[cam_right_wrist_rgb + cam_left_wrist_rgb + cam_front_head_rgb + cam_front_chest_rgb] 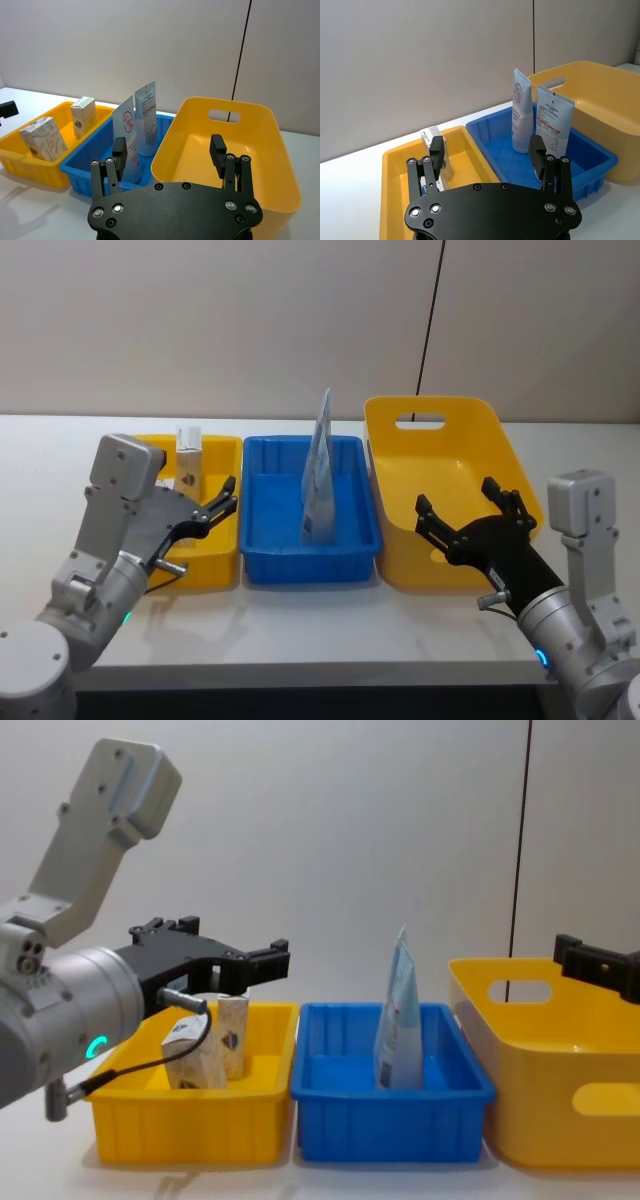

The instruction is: Bimanual collaborative sorting of washing and personal care products

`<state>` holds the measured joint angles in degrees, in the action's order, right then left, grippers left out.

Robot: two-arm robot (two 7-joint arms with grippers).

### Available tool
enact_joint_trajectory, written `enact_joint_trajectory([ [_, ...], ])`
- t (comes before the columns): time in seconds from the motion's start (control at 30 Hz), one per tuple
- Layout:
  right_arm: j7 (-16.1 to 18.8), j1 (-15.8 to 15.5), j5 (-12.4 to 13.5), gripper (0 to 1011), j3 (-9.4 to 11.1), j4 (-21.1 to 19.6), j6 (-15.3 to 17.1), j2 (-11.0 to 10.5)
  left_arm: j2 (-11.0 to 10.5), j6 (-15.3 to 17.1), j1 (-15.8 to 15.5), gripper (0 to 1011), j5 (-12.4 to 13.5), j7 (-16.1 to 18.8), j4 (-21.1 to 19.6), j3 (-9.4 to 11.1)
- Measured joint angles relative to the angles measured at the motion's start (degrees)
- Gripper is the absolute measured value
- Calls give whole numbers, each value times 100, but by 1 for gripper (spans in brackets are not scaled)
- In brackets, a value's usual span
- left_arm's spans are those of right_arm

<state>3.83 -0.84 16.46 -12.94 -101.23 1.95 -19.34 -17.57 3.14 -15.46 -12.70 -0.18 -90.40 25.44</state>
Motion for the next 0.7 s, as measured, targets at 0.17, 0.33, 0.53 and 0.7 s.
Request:
enact_joint_trajectory([
  [0.17,0,0,0,1000,0,0,0,0,151,98,-57,1001,-26,68,89,-19],
  [0.33,0,0,0,1000,0,0,0,0,292,230,-91,1001,-50,162,163,-55],
  [0.53,0,0,0,1000,0,0,0,0,426,424,-98,1001,-88,264,210,-113],
  [0.7,0,0,0,1000,0,0,0,0,499,606,-97,1001,-110,335,222,-152],
])
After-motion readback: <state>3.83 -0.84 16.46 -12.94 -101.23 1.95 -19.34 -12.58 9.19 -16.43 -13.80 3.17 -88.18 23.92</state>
